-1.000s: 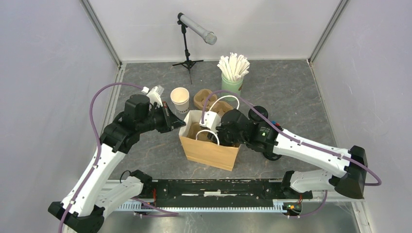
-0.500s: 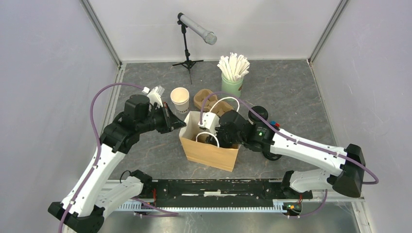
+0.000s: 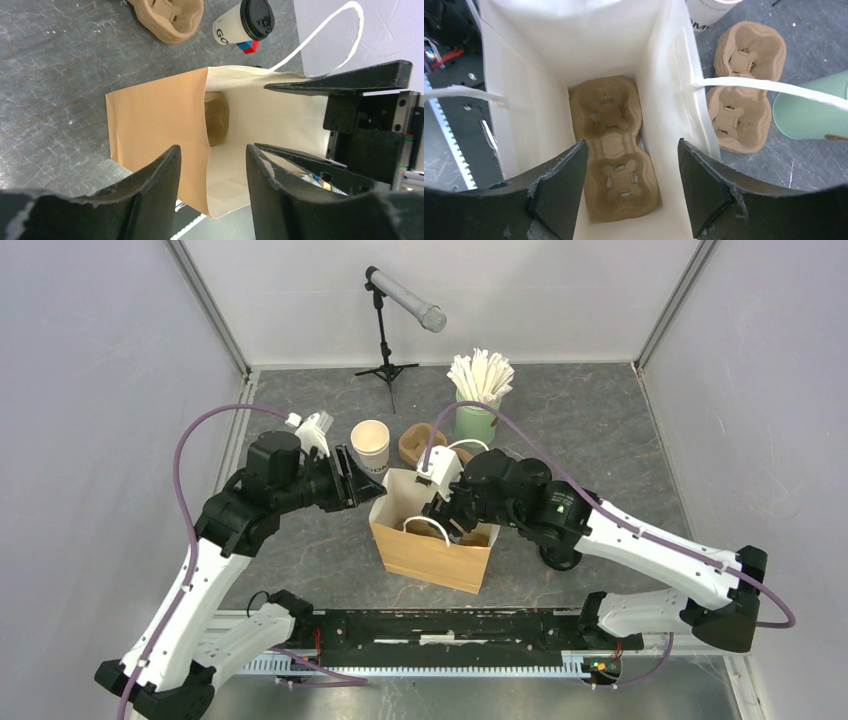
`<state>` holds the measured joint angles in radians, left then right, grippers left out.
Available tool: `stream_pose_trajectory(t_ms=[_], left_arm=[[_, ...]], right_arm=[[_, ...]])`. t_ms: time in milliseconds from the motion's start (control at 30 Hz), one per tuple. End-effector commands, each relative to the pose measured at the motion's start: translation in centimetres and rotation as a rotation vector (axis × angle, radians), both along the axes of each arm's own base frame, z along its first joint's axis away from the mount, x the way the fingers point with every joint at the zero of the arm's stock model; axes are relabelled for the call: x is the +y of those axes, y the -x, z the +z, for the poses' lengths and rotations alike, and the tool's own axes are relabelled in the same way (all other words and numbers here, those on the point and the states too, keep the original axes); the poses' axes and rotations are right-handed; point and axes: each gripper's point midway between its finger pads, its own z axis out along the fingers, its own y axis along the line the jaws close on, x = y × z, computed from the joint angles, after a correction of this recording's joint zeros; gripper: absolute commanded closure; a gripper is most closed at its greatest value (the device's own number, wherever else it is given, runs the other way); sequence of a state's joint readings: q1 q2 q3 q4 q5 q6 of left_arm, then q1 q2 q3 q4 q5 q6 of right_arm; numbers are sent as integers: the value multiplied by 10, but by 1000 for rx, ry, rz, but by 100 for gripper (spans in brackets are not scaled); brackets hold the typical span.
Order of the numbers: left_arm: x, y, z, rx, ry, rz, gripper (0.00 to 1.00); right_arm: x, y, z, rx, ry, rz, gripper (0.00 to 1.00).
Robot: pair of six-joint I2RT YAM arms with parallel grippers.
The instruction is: Pack the takeout coffee
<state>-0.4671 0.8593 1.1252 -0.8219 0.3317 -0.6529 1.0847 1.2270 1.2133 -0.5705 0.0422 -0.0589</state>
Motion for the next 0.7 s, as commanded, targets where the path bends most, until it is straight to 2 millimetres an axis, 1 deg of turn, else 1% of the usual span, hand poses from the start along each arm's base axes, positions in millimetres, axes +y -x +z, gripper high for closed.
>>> stream_pose_trajectory(t_ms=[0, 67, 133, 200, 267, 300, 333, 367, 433, 500, 533, 567, 633, 667], left_arm=[[8, -10, 21, -103, -56, 5, 41], [8, -13, 19, -101, -86, -5, 41], [6, -17, 19, -100, -102, -17, 41], [4, -21, 22, -108, -112, -28, 41], [4, -25, 29, -122, -120, -34, 41], [3, -26, 30, -124, -127, -36, 40], [4, -28, 31, -125, -133, -36, 40], [4, -29, 33, -127, -139, -36, 39], [6, -31, 33, -125, -157, -27, 36], [9, -34, 33, -123, -168, -7, 33], [10, -35, 33, -122, -171, 4, 31], [12, -36, 33, -120, -173, 17, 26], [15, -36, 33, -117, -180, 39, 19], [16, -35, 32, -117, -183, 43, 14]], right_arm=[[1, 5, 55, -3, -157, -33, 28], [2, 6, 69, 6, -214, -57, 27], [1, 6, 88, 11, -285, -84, 24], [-1, 6, 108, 13, -360, -115, 21], [-7, 3, 129, 5, -437, -163, 15], [-12, 0, 139, -11, -471, -195, 12], [-20, -4, 149, -30, -500, -236, 5], [-31, -10, 157, -58, -525, -293, 2], [-54, -22, 168, -122, -550, -402, 2], [-84, -36, 170, -195, -536, -550, 2], [-98, -42, 167, -220, -515, -626, 2], [-113, -48, 162, -250, -480, -701, 2], [-137, -55, 152, -299, -395, -812, 2], [-145, -57, 147, -313, -364, -854, 2]])
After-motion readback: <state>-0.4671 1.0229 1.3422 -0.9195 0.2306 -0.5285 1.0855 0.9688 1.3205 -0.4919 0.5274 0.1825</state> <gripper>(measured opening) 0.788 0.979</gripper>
